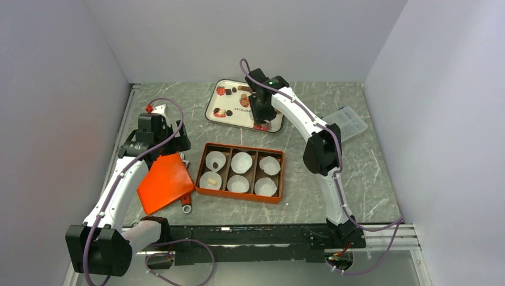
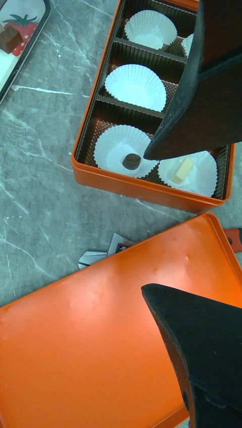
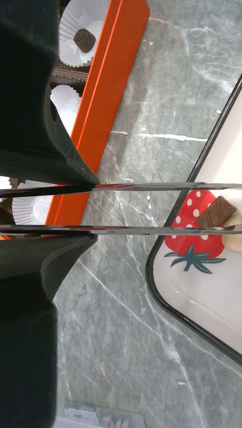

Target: Pack the chocolate

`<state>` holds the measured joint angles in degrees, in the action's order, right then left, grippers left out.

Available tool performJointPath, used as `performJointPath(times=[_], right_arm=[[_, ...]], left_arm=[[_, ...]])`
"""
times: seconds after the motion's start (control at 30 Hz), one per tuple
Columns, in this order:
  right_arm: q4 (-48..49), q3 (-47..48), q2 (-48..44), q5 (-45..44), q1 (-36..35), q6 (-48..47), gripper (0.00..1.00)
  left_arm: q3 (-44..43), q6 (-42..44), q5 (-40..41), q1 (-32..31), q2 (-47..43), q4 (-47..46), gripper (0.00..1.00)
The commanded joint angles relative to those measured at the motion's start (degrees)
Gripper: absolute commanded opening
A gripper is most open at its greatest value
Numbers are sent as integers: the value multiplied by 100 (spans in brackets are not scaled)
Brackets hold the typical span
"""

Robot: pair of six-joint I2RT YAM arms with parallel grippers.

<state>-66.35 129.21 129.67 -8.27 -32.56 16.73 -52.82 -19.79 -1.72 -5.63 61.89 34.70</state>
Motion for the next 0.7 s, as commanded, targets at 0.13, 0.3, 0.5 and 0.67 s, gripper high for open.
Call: performJointPath(times=[0.13,0.3,0.5,0.67], right_arm=[[15,221,-3,-48,-19,24,38],[3,300,-60,-6,-29,47,32],[97,219,-437,39,-39,74,31],[112,109,-683,111,-92,102,30]], left_arm=[[-20,-7,-83,40,-10,-165,99],[-27,-7,-57,44,-8,-156,99],[-24,-7,-42,44,-10,-156,99],[-22,-7,-31,44,-10,-152,99]])
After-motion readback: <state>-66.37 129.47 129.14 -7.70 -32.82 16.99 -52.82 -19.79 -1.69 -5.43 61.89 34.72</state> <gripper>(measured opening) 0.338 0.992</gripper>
